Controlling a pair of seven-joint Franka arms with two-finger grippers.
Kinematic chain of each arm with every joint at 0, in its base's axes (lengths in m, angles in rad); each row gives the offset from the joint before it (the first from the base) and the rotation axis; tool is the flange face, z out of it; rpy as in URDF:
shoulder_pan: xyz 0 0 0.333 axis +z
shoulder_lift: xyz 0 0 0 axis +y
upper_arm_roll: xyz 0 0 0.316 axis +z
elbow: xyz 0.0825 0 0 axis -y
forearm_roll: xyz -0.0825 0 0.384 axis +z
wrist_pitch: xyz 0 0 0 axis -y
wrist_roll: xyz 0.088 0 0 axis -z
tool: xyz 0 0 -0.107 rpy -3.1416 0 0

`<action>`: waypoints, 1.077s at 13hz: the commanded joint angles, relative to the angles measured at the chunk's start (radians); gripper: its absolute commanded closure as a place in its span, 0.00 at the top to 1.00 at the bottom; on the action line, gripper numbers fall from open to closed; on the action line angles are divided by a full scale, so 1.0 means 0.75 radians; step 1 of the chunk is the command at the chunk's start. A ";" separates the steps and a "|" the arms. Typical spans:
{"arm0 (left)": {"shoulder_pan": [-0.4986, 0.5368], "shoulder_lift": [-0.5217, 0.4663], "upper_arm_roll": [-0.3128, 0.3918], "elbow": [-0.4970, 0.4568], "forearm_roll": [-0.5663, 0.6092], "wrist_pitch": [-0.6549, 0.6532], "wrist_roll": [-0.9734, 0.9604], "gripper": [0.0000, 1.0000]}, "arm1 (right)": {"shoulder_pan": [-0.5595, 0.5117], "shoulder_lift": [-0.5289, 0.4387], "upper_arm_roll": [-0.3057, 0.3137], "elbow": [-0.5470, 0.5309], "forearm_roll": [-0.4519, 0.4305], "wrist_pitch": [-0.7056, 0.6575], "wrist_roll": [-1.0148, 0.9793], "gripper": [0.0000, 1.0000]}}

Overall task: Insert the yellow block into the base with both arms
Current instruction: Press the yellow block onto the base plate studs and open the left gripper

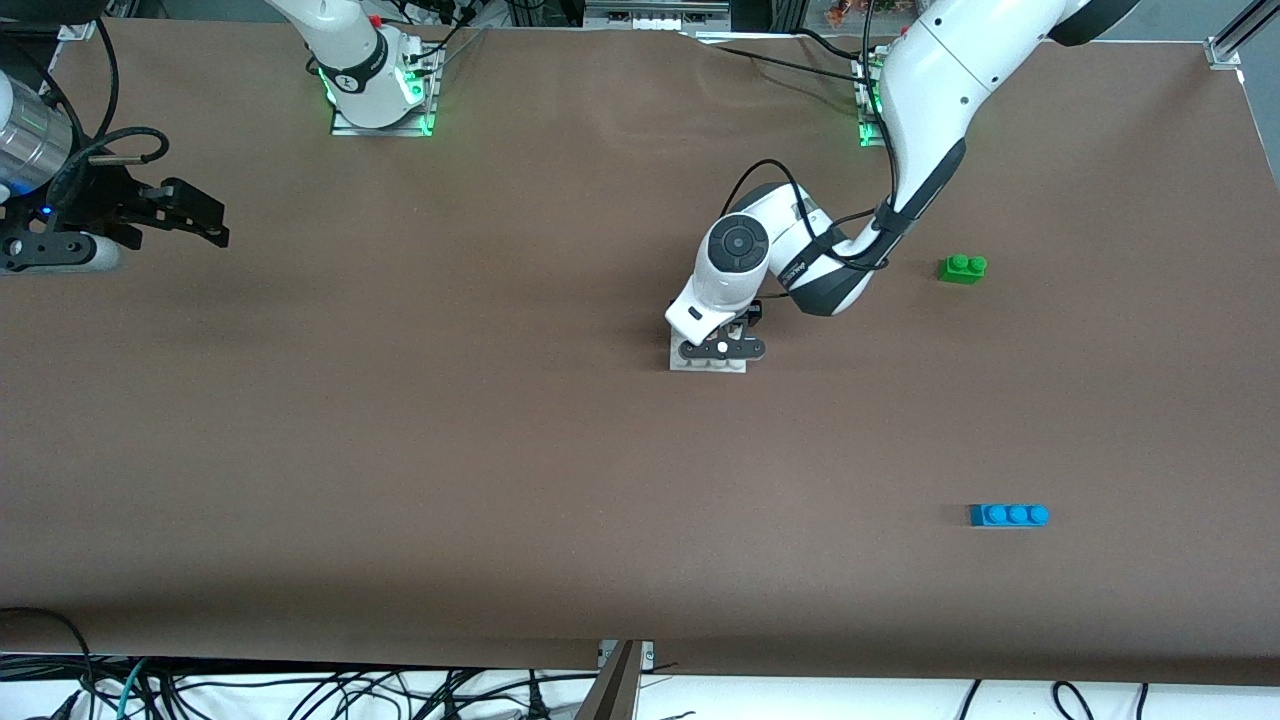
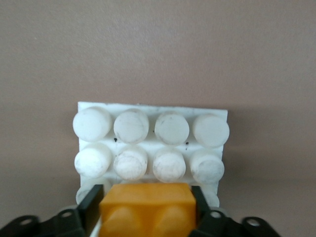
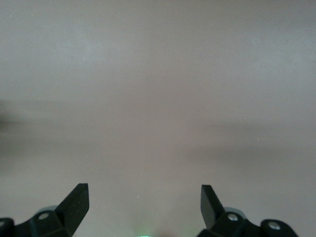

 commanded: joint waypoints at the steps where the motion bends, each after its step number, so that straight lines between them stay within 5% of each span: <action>1: 0.008 -0.072 -0.014 0.004 0.028 -0.073 -0.059 1.00 | -0.006 0.003 0.007 0.017 -0.005 -0.022 0.018 1.00; 14: 0.139 -0.330 -0.041 0.008 -0.086 -0.388 0.074 1.00 | -0.006 0.003 0.007 0.017 -0.005 -0.022 0.018 1.00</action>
